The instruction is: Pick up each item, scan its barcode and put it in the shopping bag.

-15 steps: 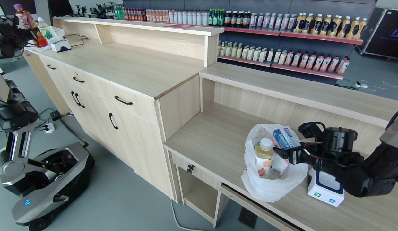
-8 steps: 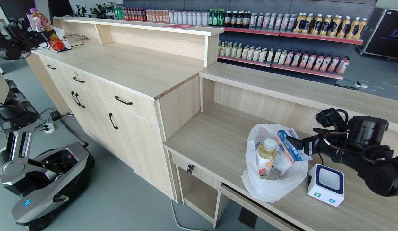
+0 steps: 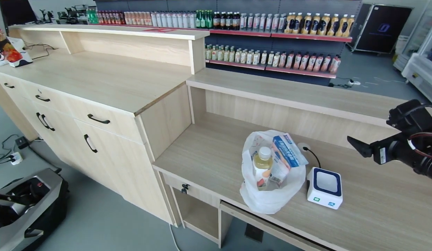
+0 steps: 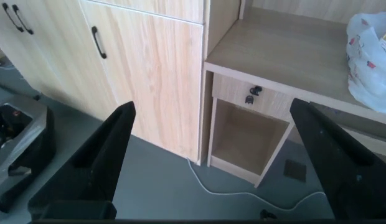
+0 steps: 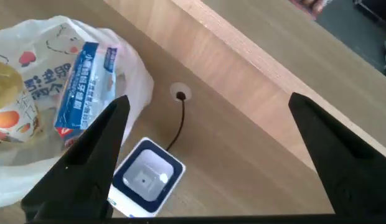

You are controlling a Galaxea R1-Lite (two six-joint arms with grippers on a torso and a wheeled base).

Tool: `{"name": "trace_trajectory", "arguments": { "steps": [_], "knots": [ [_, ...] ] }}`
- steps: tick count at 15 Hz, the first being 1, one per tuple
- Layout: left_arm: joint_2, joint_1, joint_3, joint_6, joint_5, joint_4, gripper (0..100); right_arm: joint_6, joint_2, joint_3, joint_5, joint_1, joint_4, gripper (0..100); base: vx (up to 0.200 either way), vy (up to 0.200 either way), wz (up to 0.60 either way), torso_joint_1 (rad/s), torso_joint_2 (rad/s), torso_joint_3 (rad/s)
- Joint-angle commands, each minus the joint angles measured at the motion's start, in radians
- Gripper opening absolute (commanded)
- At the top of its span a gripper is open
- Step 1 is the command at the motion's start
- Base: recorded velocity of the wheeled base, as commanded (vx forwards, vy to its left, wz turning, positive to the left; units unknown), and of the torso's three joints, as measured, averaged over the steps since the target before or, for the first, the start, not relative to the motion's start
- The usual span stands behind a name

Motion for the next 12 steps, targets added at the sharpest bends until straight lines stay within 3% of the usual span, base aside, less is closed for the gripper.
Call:
{"name": "trace_trajectory", "arguments": {
  "steps": [1, 3, 7, 9, 12],
  "knots": [
    [0.000, 0.000, 0.000, 0.000, 0.000, 0.000, 100, 0.012, -0.160, -0.041, -0.003, -0.035, 0.096, 100, 0.000, 0.000, -0.60, 0.002, 0.00, 0.002],
    [0.000, 0.000, 0.000, 0.000, 0.000, 0.000, 100, 0.070, -0.276, -0.111, -0.043, -0.053, 0.286, 100, 0.000, 0.000, -0.60, -0.002, 0.00, 0.005],
    [0.000, 0.000, 0.000, 0.000, 0.000, 0.000, 100, 0.153, -0.479, -0.061, -0.145, -0.049, 0.490, 100, 0.000, 0.000, -0.60, 0.002, 0.00, 0.002],
    [0.000, 0.000, 0.000, 0.000, 0.000, 0.000, 100, 0.171, -0.594, 0.005, -0.161, -0.047, 0.522, 100, 0.000, 0.000, -0.60, -0.002, 0.00, 0.000],
    [0.000, 0.000, 0.000, 0.000, 0.000, 0.000, 100, 0.346, -0.788, 0.182, -0.078, -0.041, 0.515, 100, 0.000, 0.000, 0.00, 0.000, 0.00, 0.000]
  ]
}}
